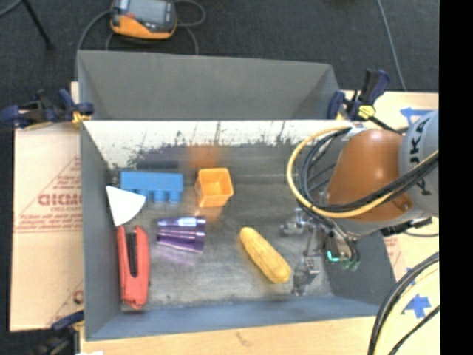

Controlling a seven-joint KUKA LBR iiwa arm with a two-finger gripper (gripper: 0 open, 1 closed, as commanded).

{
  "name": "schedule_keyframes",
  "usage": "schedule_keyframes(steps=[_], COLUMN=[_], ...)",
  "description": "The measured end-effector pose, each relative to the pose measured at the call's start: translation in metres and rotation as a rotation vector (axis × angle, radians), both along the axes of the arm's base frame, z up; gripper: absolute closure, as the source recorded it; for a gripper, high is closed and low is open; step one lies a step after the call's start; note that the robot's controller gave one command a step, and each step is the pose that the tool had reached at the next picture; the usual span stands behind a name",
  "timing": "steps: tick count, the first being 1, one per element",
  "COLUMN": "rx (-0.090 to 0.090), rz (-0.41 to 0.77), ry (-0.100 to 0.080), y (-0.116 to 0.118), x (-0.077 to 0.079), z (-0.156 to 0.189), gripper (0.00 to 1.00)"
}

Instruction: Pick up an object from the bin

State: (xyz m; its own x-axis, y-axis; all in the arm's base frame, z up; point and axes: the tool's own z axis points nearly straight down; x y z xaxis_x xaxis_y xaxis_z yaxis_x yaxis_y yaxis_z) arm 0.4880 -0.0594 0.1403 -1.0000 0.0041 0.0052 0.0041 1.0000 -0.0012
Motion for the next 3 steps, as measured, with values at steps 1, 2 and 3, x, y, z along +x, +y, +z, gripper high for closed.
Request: schedule_keyframes(steps=[1, 2, 3], rx=[-0.001, -0.001, -0.001], rz=[0.002, 0.141, 0.141], ry=[-0.007, -0.013, -0.013], y=[0.0, 0.028, 0.028], x=[0.002, -0.002, -0.002], z=[0.004, -0.068, -0.068], gripper=[0.0, 1.0, 1.0])
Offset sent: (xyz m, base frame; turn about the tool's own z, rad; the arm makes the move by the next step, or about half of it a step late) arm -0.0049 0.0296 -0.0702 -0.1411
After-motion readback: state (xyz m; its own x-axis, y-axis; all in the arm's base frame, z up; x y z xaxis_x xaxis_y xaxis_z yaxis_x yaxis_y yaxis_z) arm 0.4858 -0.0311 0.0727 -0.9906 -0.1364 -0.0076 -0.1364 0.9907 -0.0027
